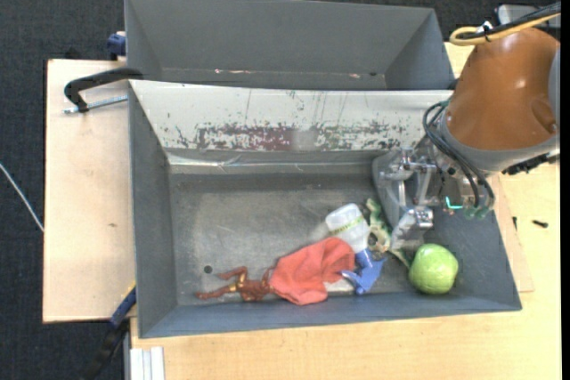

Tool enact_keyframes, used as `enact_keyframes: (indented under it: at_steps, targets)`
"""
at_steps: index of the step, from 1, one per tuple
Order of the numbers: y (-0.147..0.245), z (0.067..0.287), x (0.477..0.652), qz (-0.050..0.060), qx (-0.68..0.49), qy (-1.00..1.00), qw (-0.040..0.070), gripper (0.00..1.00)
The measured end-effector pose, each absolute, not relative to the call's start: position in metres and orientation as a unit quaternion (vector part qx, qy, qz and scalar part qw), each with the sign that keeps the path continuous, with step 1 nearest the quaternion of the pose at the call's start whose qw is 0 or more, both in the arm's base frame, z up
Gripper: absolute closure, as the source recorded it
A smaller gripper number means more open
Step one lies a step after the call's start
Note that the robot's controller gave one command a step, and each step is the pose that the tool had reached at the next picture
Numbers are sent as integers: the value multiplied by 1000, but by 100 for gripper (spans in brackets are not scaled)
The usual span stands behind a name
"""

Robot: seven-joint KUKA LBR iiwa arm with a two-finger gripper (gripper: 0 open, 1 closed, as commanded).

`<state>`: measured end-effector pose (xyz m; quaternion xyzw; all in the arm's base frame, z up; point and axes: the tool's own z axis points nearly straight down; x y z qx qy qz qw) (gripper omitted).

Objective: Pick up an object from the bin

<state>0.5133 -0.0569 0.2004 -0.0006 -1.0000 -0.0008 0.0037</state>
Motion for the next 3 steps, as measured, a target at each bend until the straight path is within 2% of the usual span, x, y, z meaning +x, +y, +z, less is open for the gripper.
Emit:
enact_keyframes:
  at_steps: [1,2,3]
  targets:
    - [-57,204,514,0,0,-1000,0,0]
    - [-21,152,513,0,53,-999,-2,0]
    - [43,160,497,-2,148,-989,-3,0]
